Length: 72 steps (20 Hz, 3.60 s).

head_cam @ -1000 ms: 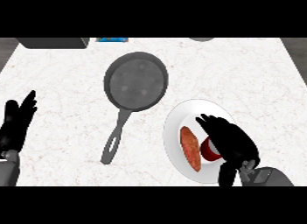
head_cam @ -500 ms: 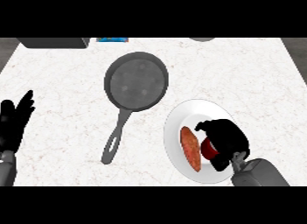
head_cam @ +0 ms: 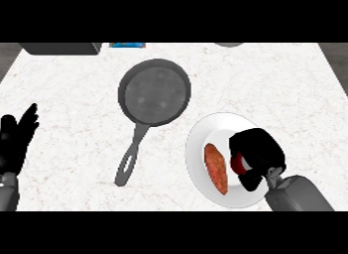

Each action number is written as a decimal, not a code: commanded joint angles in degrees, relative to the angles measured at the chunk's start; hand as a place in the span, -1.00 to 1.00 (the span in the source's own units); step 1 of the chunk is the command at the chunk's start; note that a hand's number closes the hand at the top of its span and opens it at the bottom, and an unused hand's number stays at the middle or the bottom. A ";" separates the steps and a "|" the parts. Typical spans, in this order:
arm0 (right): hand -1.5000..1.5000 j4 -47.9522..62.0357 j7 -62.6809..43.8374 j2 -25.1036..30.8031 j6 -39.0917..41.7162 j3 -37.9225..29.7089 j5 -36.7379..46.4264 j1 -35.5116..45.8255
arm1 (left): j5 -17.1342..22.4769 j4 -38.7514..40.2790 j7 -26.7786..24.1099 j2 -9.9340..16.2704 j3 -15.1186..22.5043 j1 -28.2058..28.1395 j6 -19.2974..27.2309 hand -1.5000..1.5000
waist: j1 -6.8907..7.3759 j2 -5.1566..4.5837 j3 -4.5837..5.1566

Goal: Pick the can from the plate and place it in the pan

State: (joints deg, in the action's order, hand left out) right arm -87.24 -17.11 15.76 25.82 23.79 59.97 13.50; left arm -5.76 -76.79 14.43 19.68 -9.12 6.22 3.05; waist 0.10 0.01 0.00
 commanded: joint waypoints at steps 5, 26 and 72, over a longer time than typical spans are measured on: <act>1.00 3.96 8.74 2.70 -4.93 -8.33 -1.07 0.32 | -2.24 -1.57 -3.08 -3.13 0.88 -3.88 0.99 0.00 | 0.20 -0.01 -0.01; 1.00 12.54 19.00 -5.49 -18.75 -21.19 -10.94 25.37 | -1.56 3.51 -1.64 -0.79 -1.98 1.77 -1.55 0.00 | 0.37 -0.08 0.02; -1.00 73.97 38.52 -15.76 -45.34 -26.21 -46.77 51.04 | -4.12 5.12 -0.38 -4.74 4.05 12.80 -3.84 0.00 | 11.65 -3.10 -0.20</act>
State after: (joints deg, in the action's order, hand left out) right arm -12.65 18.21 0.00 -18.03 -0.76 16.78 64.35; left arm -10.08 -71.95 14.00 15.07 -5.04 18.59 -0.57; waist 12.13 -3.34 -0.19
